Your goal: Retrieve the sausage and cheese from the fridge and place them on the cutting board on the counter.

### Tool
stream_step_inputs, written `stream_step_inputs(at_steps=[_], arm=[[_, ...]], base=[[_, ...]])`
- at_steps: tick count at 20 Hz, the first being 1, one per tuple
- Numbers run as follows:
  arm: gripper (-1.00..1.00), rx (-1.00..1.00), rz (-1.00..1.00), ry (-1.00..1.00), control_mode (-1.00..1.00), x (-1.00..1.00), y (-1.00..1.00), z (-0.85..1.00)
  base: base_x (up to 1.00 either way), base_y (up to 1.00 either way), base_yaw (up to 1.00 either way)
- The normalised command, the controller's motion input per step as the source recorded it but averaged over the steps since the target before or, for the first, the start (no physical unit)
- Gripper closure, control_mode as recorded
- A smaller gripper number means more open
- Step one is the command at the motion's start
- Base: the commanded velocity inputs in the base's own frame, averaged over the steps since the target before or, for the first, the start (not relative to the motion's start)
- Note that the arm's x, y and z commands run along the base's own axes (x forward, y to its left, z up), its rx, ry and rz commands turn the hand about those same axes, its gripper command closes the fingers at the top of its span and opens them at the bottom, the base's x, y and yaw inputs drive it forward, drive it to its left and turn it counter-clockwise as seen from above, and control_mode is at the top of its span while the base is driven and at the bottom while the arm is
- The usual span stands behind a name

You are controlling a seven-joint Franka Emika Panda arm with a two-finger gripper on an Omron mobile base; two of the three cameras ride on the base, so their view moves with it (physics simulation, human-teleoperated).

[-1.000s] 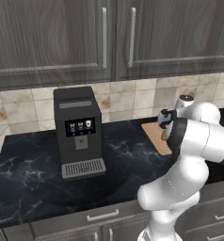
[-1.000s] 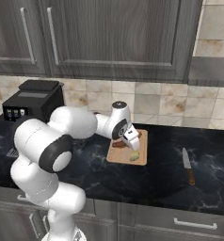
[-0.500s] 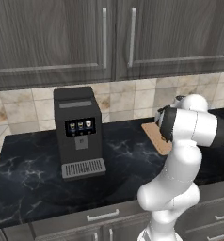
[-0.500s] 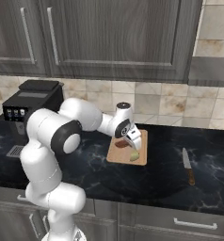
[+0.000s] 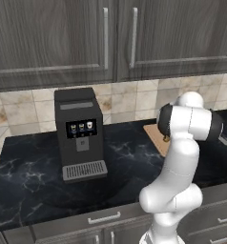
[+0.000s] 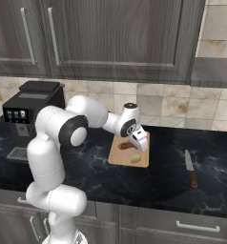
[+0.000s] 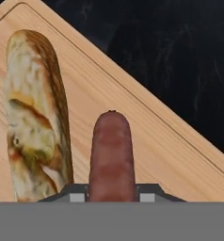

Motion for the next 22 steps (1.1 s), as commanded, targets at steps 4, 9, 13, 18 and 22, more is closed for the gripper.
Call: stream_step_inputs(at_steps=[4,9,13,18,22], arm=[[-1.00,0.00,0.00,0.00,-1.00,0.06,0.00,0.00],[-1.00,0.00,0.00,0.00,-1.00,0.00,-0.01,0.00],[-1.00,0.00,0.00,-0.03,-1.00,0.00,0.00,0.15],[-1.00,-0.04,0.00,-0.12,-1.00,-0.27,0.08,0.32],[-1.00,-0.06,0.00,-0.22,-1.00,-0.60,0.13,0.30]], base=[[0.00,0.00,0.00],[0.00,0.00,0.00],[0.00,0.00,0.00],[0.00,0.00,0.00],[0.00,0.00,0.00]])
